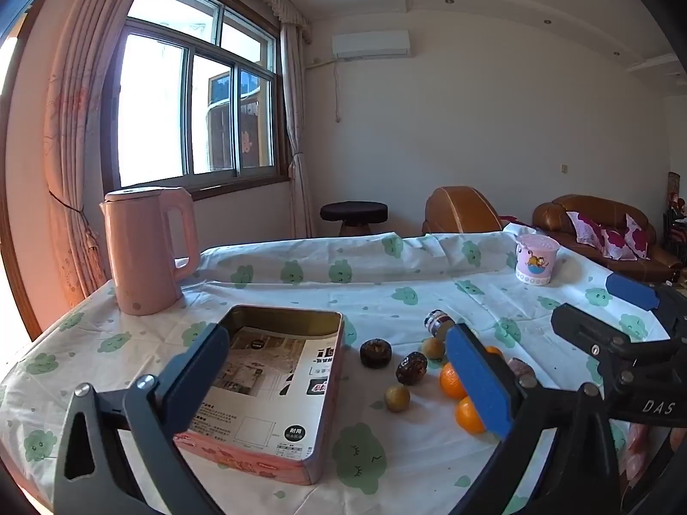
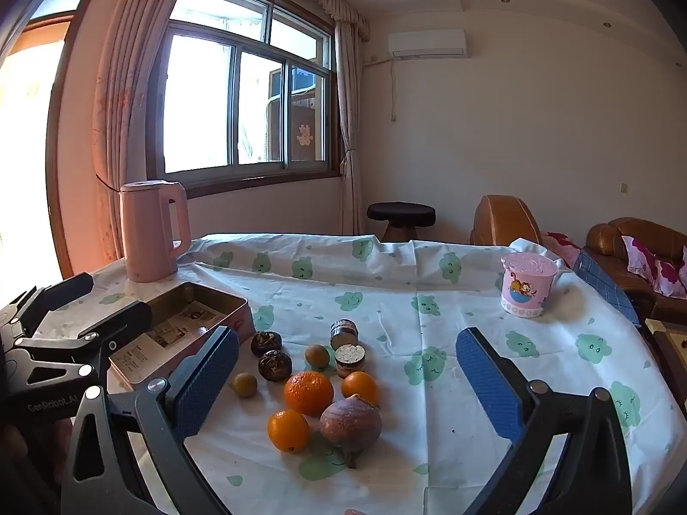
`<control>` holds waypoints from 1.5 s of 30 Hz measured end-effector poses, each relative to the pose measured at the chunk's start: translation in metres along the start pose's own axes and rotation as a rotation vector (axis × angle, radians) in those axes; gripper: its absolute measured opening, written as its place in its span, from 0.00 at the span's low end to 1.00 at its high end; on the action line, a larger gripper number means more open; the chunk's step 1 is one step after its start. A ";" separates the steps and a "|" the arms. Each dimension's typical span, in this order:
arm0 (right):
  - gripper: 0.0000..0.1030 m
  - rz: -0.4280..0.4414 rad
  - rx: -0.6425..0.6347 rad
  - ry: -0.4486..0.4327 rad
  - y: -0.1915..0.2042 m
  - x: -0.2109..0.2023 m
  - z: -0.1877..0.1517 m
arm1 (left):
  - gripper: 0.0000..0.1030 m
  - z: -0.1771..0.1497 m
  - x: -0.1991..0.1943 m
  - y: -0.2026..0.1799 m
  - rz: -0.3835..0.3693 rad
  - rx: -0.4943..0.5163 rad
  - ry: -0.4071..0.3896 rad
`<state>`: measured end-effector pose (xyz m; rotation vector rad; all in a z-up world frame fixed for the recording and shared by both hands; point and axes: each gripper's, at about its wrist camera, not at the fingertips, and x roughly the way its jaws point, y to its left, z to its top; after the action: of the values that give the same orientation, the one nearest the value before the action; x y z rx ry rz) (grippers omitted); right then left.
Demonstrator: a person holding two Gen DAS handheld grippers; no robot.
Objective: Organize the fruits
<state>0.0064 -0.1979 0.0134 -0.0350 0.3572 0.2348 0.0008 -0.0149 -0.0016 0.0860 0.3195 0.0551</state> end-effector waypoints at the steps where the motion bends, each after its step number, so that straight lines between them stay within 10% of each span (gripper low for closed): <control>1: 0.99 0.000 -0.002 0.010 0.000 0.000 0.000 | 1.00 -0.001 -0.003 0.003 -0.014 -0.007 -0.016; 45: 0.99 0.003 -0.003 0.003 0.006 0.000 -0.006 | 1.00 -0.004 0.002 0.019 -0.054 -0.067 0.005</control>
<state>0.0031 -0.1927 0.0082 -0.0374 0.3595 0.2382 0.0002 0.0040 -0.0042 0.0111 0.3242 0.0122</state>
